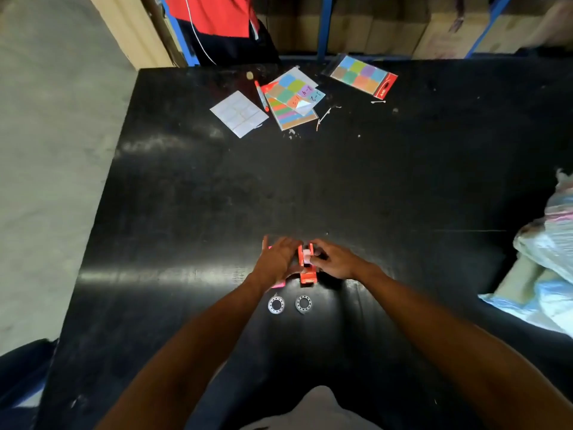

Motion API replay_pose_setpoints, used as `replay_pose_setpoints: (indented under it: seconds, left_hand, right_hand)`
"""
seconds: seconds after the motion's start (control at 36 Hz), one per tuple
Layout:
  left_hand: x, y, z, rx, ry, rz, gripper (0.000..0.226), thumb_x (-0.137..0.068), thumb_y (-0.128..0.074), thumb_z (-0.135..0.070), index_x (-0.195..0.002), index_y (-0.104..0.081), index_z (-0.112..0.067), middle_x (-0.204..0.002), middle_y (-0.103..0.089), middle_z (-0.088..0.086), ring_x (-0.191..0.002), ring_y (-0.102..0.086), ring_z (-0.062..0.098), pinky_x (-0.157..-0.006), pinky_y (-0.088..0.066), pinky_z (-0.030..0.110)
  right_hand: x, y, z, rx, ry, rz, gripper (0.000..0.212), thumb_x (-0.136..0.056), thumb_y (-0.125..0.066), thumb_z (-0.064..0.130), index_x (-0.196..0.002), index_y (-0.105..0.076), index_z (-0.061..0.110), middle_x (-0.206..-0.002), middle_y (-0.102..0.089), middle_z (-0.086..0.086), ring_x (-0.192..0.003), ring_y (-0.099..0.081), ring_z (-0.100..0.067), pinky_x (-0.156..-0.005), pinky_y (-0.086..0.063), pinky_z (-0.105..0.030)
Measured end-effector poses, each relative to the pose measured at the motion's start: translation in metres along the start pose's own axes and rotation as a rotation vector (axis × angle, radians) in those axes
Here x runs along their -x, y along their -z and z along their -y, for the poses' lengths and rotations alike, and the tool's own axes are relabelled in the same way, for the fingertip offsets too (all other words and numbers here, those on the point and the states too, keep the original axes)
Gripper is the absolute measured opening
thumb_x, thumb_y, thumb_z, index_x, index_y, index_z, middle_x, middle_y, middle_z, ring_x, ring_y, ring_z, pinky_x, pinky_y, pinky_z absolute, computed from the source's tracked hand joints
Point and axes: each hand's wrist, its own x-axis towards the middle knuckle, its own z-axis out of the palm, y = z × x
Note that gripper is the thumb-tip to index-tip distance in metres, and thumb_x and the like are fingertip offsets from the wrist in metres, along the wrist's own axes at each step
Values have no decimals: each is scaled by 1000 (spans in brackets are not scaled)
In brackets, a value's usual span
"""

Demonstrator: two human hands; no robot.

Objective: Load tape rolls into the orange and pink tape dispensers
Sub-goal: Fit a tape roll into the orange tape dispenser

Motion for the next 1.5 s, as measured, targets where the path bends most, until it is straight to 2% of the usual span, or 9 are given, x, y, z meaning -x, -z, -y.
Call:
replay_pose_setpoints:
  seconds: [0.17, 0.33, 0.42, 0.58, 0.72, 1.0, 1.19, 1.33, 1.5]
  left_hand:
    - [7, 9, -18, 385, 19, -65, 53, -82, -72, -42, -129, -57, -22, -119, -63, 5, -111, -61, 25, -99, -48, 41]
    - [25, 32, -48, 754, 142, -95, 59, -85, -74, -18, -140, -51, -12, -127, -60, 8, -89, -63, 11, -84, -50, 23]
    - [39, 42, -58, 913, 231, -140, 22, -98, -54, -14, -120, -59, -13, -108, -63, 9, -73, -61, 11, -70, -49, 17]
    - [59, 48, -74, 826, 266, -164, 60, -103, -28, -53, -85, -61, -7, -78, -67, 26, -64, -64, 27, -67, -52, 31]
    - [64, 54, -86, 830, 312, -155, 67, -100, -22, -59, -136, -53, -12, -129, -60, 10, -121, -59, 30, -94, -47, 36]
    - [70, 54, -66, 659, 457, -109, 47, -107, -36, -21, -151, -30, -6, -138, -47, 25, -119, -55, 41, -101, -41, 38]
    - [54, 41, -68, 647, 501, -85, 53, -97, -43, -54, -112, -62, -6, -95, -71, 14, -70, -69, 23, -50, -50, 19]
    - [33, 21, -67, 283, 530, -82, 61, -88, -53, -60, -107, -68, -4, -107, -72, 21, -105, -67, 36, -85, -52, 38]
    - [12, 14, -72, 85, 528, -15, 50, -91, -56, -50, -111, -67, -6, -111, -72, 16, -107, -68, 32, -84, -53, 37]
  right_hand:
    - [26, 4, 27, -214, -27, -147, 38, -99, -38, 60, -115, -46, 26, -86, -67, 8, -73, -64, -3, -73, -46, -30]
    - [41, 2, 41, -253, -56, -363, 35, -100, -31, 60, -103, -45, 28, -91, -66, -2, -90, -64, -27, -86, -48, -40]
    - [54, -2, 52, -331, -45, -436, 35, -103, -33, 54, -103, -48, 22, -92, -67, -5, -92, -64, -29, -90, -48, -42]
    - [80, -6, 82, -439, 37, -477, 29, -106, -36, 39, -108, -47, 12, -75, -63, 3, -64, -63, -8, -64, -49, -16]
    - [82, -11, 88, -444, 34, -496, 29, -103, -34, 50, -104, -44, 22, -87, -67, -5, -81, -69, -29, -76, -57, -46]
    - [97, 17, 74, -449, -26, -549, 32, -102, -34, 52, -104, -43, 21, -84, -59, -14, -58, -62, -24, -45, -54, -33]
    - [87, 28, 55, -437, -49, -553, 33, -96, -36, 63, -102, -45, 32, -91, -64, -8, -79, -68, -35, -68, -61, -53]
    - [76, 15, 44, -480, -57, -525, 25, -100, -30, 57, -99, -45, 37, -84, -61, 1, -85, -65, -35, -85, -54, -55]
    - [64, 6, 27, -521, -22, -512, 23, -106, -28, 43, -110, -48, 32, -98, -61, 0, -83, -60, -16, -85, -46, -38]
